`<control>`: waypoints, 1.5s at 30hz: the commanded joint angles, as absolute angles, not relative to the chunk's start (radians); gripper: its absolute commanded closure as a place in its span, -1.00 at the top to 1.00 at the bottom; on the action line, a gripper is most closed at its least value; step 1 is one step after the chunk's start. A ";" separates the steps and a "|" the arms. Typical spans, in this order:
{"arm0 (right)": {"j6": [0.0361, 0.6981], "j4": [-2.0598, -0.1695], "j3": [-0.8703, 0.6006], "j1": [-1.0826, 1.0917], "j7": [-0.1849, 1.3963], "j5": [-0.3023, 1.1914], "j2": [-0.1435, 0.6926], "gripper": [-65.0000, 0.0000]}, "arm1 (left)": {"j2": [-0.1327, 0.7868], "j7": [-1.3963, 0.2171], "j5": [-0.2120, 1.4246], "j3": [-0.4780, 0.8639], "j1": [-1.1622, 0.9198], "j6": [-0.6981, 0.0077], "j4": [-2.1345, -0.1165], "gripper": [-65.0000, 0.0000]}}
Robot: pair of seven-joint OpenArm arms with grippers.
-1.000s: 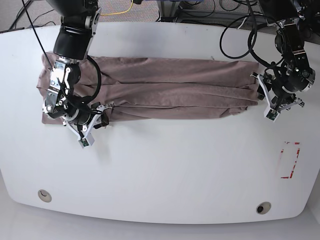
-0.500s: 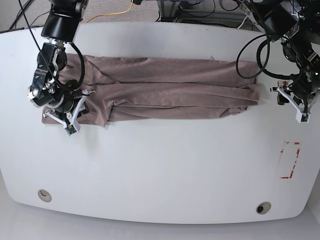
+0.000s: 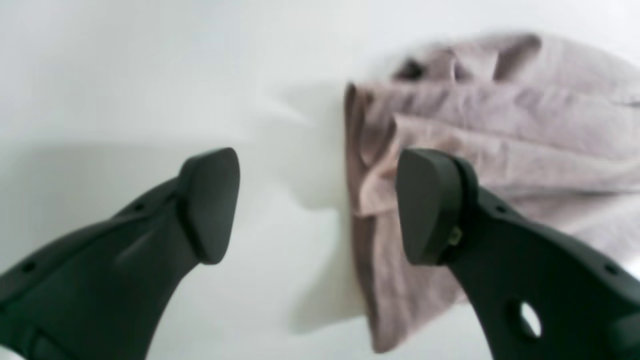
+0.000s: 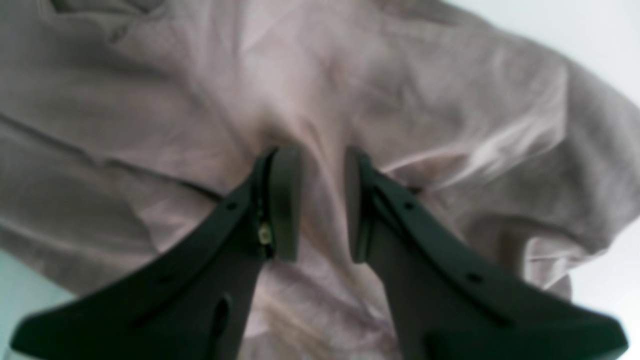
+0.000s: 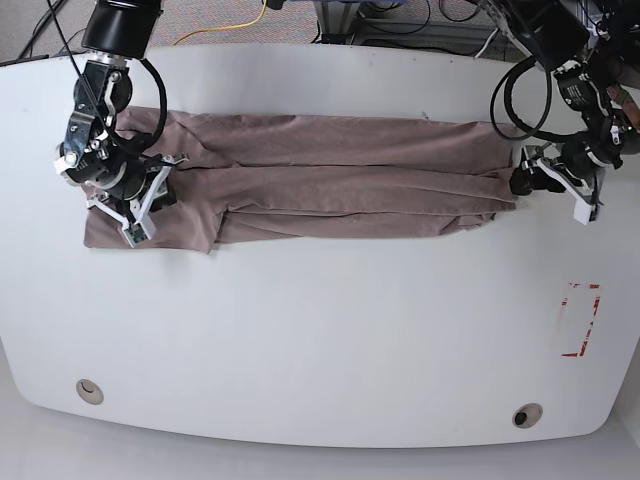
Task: Layout the t-shirt on the table in an organized manner, then fold the t-shirt properly
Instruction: 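Grasp both ends of the folded strip with both grippers, then fold the strip end held by the left gripper toward the right gripper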
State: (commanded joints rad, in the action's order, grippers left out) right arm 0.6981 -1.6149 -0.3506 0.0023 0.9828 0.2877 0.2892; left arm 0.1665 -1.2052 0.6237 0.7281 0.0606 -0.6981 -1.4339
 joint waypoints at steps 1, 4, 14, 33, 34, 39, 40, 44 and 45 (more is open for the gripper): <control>0.698 -1.593 -0.351 0.002 0.970 0.288 0.289 -0.56 | 0.168 -1.205 0.634 0.714 0.061 -0.698 -1.414 0.43; 0.698 -1.544 -0.349 0.016 0.938 0.288 0.289 -0.56 | 0.180 -1.205 0.641 0.696 0.061 -0.698 -1.379 0.43; 0.698 -1.495 -0.349 0.018 0.921 0.288 0.286 -0.57 | 0.173 -1.205 0.641 0.624 0.061 -0.698 -1.368 0.43; 0.698 -1.495 -0.351 0.016 0.920 0.288 0.291 -0.57 | 0.148 -1.233 0.642 0.473 0.044 -0.698 -1.371 -0.13; 0.698 -1.497 -0.351 0.016 0.920 0.288 0.291 -0.57 | 0.148 -1.233 0.642 0.469 0.044 -0.698 -1.371 -0.25; 0.698 -1.577 -0.412 -0.005 0.937 0.294 0.302 -0.58 | 0.148 -1.233 0.641 0.464 0.045 -0.698 -1.371 -0.70; 0.698 -1.592 -0.426 -0.010 0.943 0.294 0.298 -0.58 | 0.148 -1.233 0.641 0.464 0.045 -0.698 -1.371 -0.74; 0.698 -1.658 -0.470 -0.013 0.969 0.294 0.303 -0.58 | 0.150 -1.233 0.641 0.464 0.045 -0.698 -1.371 -0.91; 0.698 -1.664 -0.483 -0.013 0.969 0.292 0.305 -0.58 | 0.150 -1.233 0.641 0.464 0.045 -0.698 -1.371 -0.97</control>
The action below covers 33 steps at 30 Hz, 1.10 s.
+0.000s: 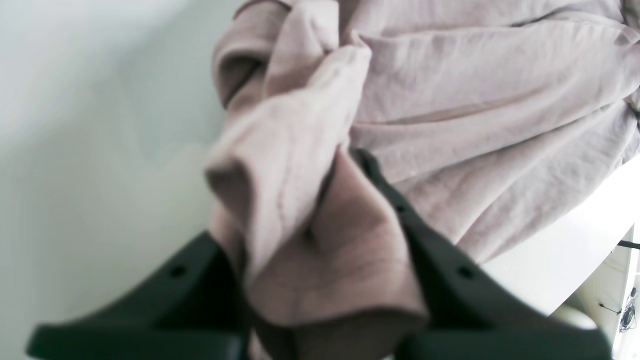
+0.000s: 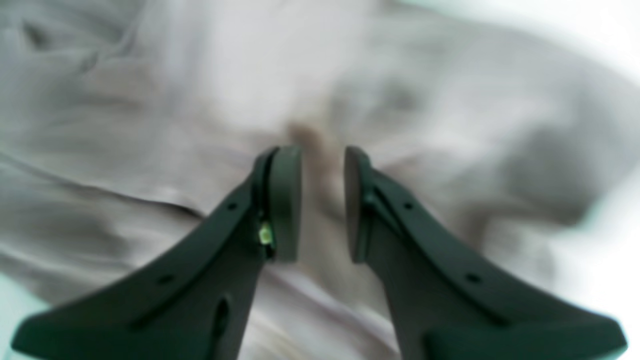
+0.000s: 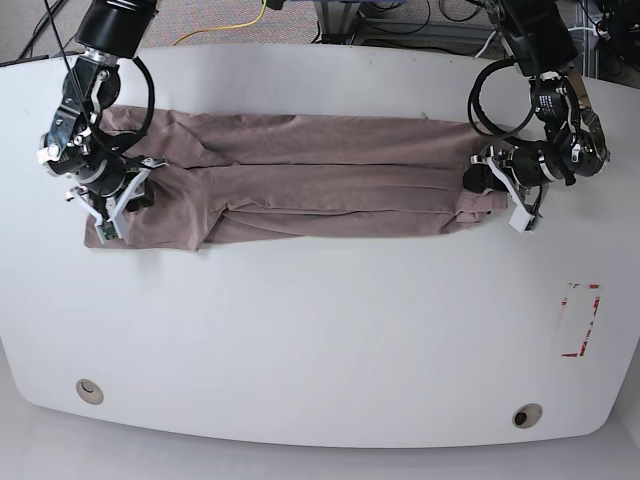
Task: Layout the t-shirt on the table in an organized manner, then fold the t-shirt properly
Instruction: 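Fold the strip end held by the left gripper toward the right gripper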
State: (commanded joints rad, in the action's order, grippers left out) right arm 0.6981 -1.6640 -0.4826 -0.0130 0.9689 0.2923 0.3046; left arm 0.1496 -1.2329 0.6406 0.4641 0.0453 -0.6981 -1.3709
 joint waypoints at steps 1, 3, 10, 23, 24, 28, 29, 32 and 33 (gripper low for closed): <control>0.698 -1.664 -0.498 -0.013 0.969 0.289 0.305 -0.58 | 0.150 -1.233 0.641 0.464 0.045 -0.698 -1.371 -1.00; 0.698 -1.658 -0.530 -0.013 0.969 0.288 0.309 -0.56 | 0.150 -1.233 0.641 0.464 0.045 -0.698 -1.371 -1.00; 0.698 -1.557 -0.555 -0.015 0.960 0.294 0.332 -0.57 | 0.159 -1.233 0.641 0.466 0.045 -0.698 -1.372 -1.00; 0.698 -1.391 -0.550 -0.015 0.888 0.294 0.323 -0.57 | 0.246 -1.233 0.642 0.469 0.045 -0.698 -1.386 -1.00; 0.698 -1.383 -0.549 -0.016 0.877 0.294 0.315 -0.57 | 0.252 -1.233 0.642 0.469 0.045 -0.698 -1.397 -1.00; 0.698 -1.380 -0.547 -0.021 0.869 0.289 0.277 -0.57 | 0.260 -1.282 0.642 0.493 0.044 -0.698 -1.463 -1.00; 0.698 -1.380 -0.547 -0.022 0.869 0.289 0.269 -0.57 | 0.262 -1.303 0.642 0.507 0.044 -0.698 -1.481 -1.00; 0.698 -1.380 -0.544 -0.038 0.869 0.289 0.259 -0.57 | 0.259 -1.360 0.642 0.532 0.047 -0.698 -1.538 -1.00; 0.698 -1.380 -0.539 -0.039 0.869 0.289 0.251 -0.57 | 0.259 -1.371 0.642 0.533 0.048 -0.698 -1.558 -1.00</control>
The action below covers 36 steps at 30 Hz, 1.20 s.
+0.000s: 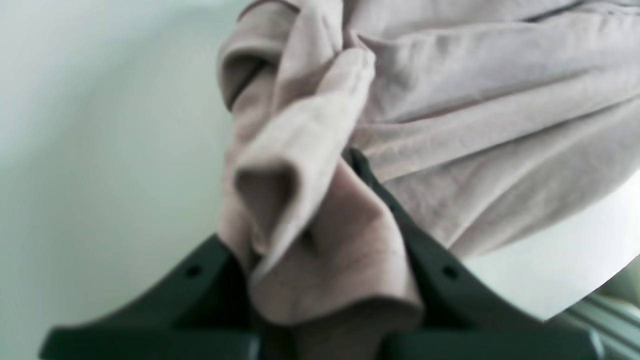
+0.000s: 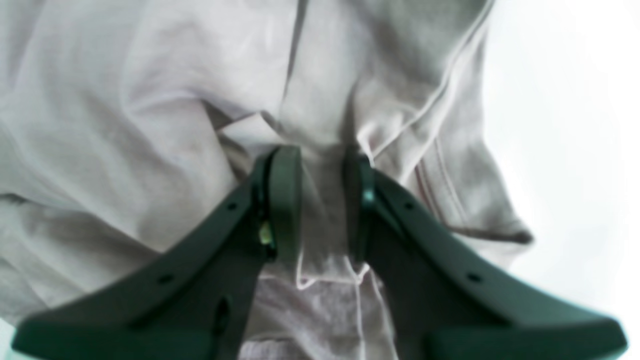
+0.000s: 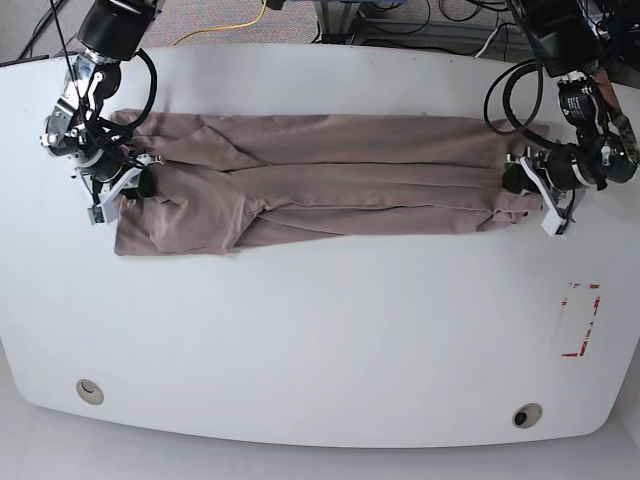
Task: Layout the t-shirt on the table in an organized manner, then fold the t-shirt properly
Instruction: 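Fold the strip end held by the left gripper toward the right gripper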
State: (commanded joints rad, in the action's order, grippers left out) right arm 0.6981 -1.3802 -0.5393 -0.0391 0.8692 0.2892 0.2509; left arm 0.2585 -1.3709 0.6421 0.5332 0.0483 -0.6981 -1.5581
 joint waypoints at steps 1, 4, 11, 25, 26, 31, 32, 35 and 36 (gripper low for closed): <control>0.698 -1.380 -0.533 -0.039 0.869 0.289 0.248 -0.57 | 0.257 -1.380 0.642 0.533 0.048 -0.698 -1.570 -1.00; 0.698 -1.383 -0.509 -0.042 0.869 0.289 0.239 -0.57 | 0.239 -1.396 0.644 0.526 0.050 -0.698 -1.627 -1.00; 0.698 -1.383 -0.504 -0.053 0.868 0.289 0.234 -0.58 | 0.196 -1.396 0.742 0.414 0.050 -0.698 -1.696 -1.00; 0.698 -1.383 -0.504 -0.054 0.868 0.289 0.234 -0.58 | -0.025 -1.396 0.811 0.315 0.051 -0.698 -1.696 -1.00; 0.698 -1.383 -0.504 -0.054 0.868 0.289 0.234 -0.58 | -0.048 -1.396 0.811 0.315 0.051 -0.698 -1.692 -1.00; 0.698 -1.385 -0.504 -0.054 0.868 0.291 0.234 -0.58 | -0.111 -1.396 0.805 0.315 0.073 -0.698 -1.685 -1.00; 0.698 -1.385 -0.504 -0.054 0.868 0.292 0.234 -0.58 | -0.125 -1.396 0.805 0.314 0.076 -0.698 -1.675 -1.00; 0.698 -1.385 -0.504 -0.054 0.868 0.292 0.234 -0.58 | -0.147 -1.396 0.805 0.314 0.077 -0.698 -1.650 -1.00; 0.698 -1.385 -0.504 -0.054 0.868 0.292 0.234 -0.58 | -0.154 -1.396 0.805 0.314 0.081 -0.698 -1.638 -1.00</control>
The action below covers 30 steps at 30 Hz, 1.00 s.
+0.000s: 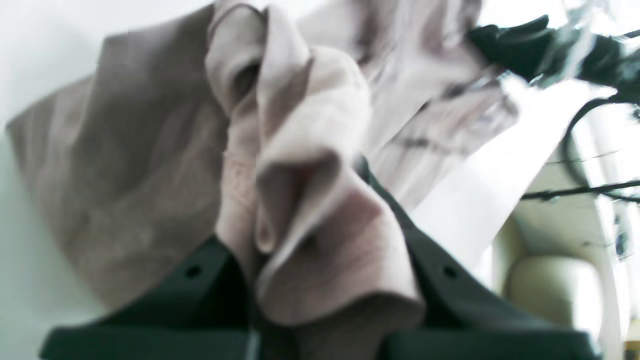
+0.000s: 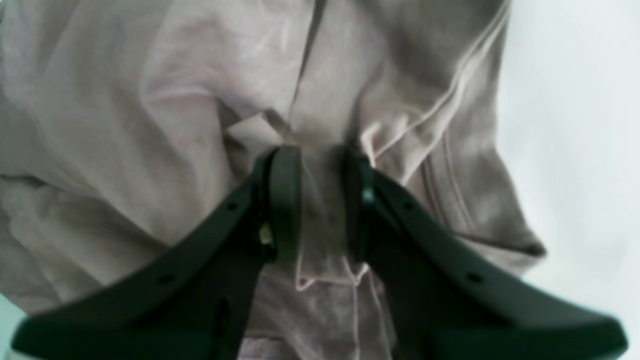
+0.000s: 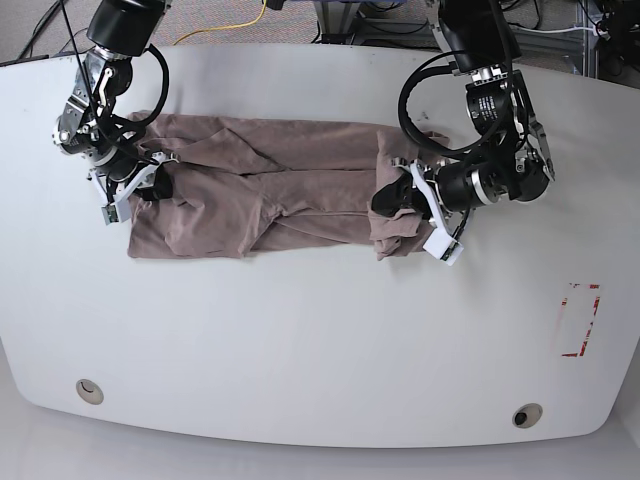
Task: Layout the t-shirt on the table in an organized manner, then fold the t-shirt properly
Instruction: 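Fold the strip end held by the left gripper toward the right gripper, then lower the folded end onto the shirt and open the left gripper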
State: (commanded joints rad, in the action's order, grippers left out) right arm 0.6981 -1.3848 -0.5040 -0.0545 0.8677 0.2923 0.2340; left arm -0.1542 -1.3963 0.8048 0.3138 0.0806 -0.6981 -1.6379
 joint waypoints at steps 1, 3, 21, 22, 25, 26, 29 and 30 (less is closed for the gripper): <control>0.698 -1.385 -0.504 -0.054 0.868 0.292 0.234 -0.58 | -0.157 -1.396 0.805 0.314 0.084 -0.698 -1.632 -1.00; 0.698 -1.385 -0.504 -0.054 0.868 0.292 0.234 -0.58 | -0.157 -1.396 0.805 0.314 0.102 -0.698 -1.616 -1.00; 0.698 -1.443 -0.450 -0.056 0.868 0.294 0.232 -0.58 | -0.157 -1.396 0.848 0.254 0.137 -0.698 -1.564 -0.11; 0.698 -1.448 -0.449 -0.058 0.868 0.294 0.232 -0.58 | -0.157 -1.396 0.869 0.232 0.139 -0.698 -1.564 -0.06; 0.698 -1.448 -0.449 -0.058 0.868 0.294 0.226 -0.58 | -0.157 -1.396 0.944 0.200 0.142 -0.698 -1.575 0.06; 0.698 -1.448 -0.449 -0.058 0.868 0.291 0.222 -0.58 | -0.157 -1.396 0.969 0.200 0.145 -0.698 -1.575 0.07; 0.698 -1.448 -0.449 -0.058 0.868 0.289 0.217 -0.58 | -0.157 -1.396 1.027 0.203 0.170 -0.698 -1.566 0.07; 0.698 -1.448 -0.449 -0.058 0.868 0.289 0.217 -0.58 | -0.157 -1.396 1.044 0.205 0.180 -0.698 -1.566 0.08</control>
